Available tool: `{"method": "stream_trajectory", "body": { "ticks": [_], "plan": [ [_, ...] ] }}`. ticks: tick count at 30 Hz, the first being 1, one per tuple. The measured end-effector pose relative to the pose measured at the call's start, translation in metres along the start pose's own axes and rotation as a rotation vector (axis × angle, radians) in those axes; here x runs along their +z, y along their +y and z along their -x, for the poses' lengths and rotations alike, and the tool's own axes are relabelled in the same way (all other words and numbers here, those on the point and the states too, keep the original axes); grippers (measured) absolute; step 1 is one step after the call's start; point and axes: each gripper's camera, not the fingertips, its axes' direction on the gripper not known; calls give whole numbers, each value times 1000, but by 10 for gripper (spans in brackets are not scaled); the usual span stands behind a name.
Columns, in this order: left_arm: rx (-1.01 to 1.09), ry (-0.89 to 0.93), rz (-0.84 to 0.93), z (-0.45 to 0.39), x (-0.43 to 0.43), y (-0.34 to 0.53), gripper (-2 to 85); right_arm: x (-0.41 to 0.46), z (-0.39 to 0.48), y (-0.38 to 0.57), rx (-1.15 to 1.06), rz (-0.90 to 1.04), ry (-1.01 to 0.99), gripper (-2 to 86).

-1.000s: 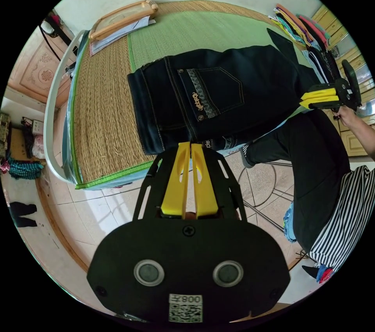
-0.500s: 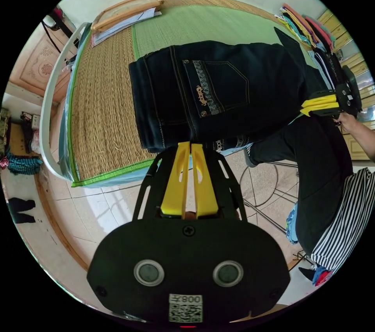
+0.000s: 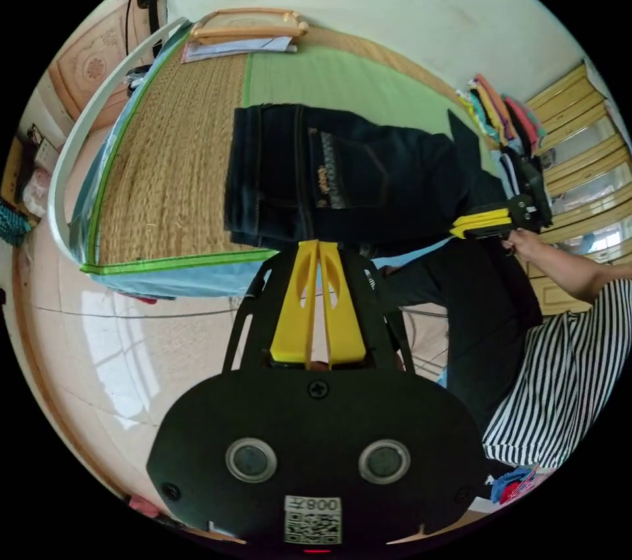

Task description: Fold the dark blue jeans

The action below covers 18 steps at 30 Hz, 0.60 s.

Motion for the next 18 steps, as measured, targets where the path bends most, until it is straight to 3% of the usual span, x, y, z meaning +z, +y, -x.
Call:
{"method": "stream_trajectory", "body": {
  "ticks": [6,11,18],
  "plan": [
    [119,121,-46,-56,20,-15,29,0,-12,8,1,-69,-56,22],
    [267,-121,97,-102,52,-32,53,18,-23,4,12,-61,-54,22],
    [306,-190,110,-133,53,-50,21,31,-43,5,18,-92,-86,21]
  ]
}}
